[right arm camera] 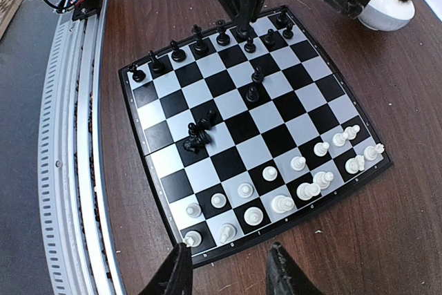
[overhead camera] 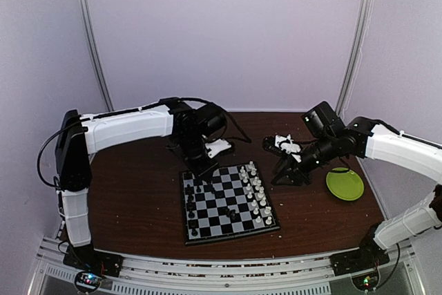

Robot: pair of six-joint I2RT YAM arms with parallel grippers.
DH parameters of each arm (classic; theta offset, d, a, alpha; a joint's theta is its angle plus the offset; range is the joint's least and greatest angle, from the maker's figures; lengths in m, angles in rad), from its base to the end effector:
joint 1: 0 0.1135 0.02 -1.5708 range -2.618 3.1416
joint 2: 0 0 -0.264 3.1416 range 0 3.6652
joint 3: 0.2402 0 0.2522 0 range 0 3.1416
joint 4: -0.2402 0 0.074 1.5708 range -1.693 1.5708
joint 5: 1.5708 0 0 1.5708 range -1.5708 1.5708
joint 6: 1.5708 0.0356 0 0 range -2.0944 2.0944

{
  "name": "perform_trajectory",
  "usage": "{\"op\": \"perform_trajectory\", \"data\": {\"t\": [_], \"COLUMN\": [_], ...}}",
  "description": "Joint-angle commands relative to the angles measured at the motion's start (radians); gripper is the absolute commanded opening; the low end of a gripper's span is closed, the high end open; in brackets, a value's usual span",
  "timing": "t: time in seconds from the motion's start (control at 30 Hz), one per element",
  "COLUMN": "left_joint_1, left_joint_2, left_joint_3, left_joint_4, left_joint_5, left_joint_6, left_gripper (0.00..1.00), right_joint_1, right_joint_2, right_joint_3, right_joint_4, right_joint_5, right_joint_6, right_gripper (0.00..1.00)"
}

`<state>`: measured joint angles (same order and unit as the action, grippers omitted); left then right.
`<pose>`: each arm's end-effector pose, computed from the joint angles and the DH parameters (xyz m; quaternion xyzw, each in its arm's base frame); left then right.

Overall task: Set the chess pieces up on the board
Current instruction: Place the pawn at e7.

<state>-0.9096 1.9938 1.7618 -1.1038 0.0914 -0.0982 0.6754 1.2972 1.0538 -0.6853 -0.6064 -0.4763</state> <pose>0.2468 -0.3225 0.2499 0.3965 0.9094 -0.0963 0.0806 0.1923 0.1801 0.2842 -0.5722 0.7083 0.3118 0.2715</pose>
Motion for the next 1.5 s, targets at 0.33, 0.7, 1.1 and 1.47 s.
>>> {"op": "perform_trajectory", "data": {"t": [0.33,0.7,1.1,1.47], "left_joint_1": [0.137,0.074,0.047,0.041], "left_joint_2": [-0.005,0.005,0.071,0.101], "left_joint_3": [-0.094,-0.12,-0.123,-0.119], "left_joint_4": [0.056,0.037,0.036,0.037], "left_joint_5": [-0.006,0.098,0.097,0.047], "left_joint_6": [-0.004,0.03,0.034,0.027], "left_gripper": [0.0,0.0,0.0,0.01], "right_joint_1": [-0.013,-0.014,-0.014,-0.014], "right_joint_2": [0.009,0.017,0.022,0.023], "right_joint_3": [0.012,0.012,0.012,0.012], "right_joint_4": [-0.011,-0.015,-0.017,-0.017], "right_joint_5": [-0.007,-0.012,-0.015,-0.013], "right_joint_6": [-0.014,-0.021,-0.024,-0.025], "right_gripper": [0.37,0.37,0.37,0.37]}}
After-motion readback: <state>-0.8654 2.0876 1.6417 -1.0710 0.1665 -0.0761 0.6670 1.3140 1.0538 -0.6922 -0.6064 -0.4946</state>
